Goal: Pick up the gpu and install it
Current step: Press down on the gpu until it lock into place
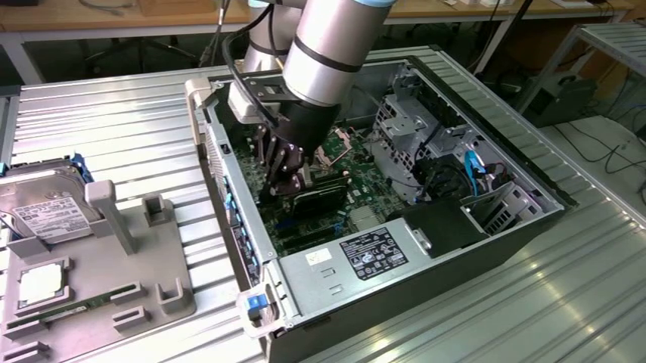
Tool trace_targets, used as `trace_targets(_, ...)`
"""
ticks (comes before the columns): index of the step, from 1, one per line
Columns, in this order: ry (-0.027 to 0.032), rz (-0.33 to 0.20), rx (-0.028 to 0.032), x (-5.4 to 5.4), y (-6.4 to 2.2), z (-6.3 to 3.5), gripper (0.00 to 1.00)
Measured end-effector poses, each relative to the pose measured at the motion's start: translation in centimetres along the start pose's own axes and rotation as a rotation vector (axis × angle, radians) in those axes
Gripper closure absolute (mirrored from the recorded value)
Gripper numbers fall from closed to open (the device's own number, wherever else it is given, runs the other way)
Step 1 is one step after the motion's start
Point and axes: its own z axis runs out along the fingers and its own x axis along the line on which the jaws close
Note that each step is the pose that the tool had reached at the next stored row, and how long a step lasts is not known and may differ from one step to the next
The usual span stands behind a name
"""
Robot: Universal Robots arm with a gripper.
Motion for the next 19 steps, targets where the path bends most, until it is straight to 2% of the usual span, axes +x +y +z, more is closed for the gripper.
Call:
trace_targets(2, 0.0013, -0.001, 0.0148, -0.29, -0.01, -0.05, 0.89)
trace_targets(5, 0.0040, -0.002, 0.0427, -0.80, -0.01, -0.19, 0.89)
trace_targets(9, 0.0084, -0.003, 0.0763, -1.00, 0.02, -0.36, 0.89)
trace_targets(11, 0.0107, -0.002, 0.0964, -1.00, 0.04, -0.45, 0.89)
trace_targets(12, 0.0118, -0.001, 0.1117, -1.00, 0.08, -0.59, 0.89)
trace_targets(16, 0.0145, 0.000, 0.1493, -1.02, 0.13, -0.82, 0.89)
trace_targets(17, 0.0149, 0.001, 0.1574, -1.02, 0.12, -0.82, 0.89)
trace_targets(19, 0.0151, 0.005, 0.1692, -1.02, 0.04, -0.84, 0.89)
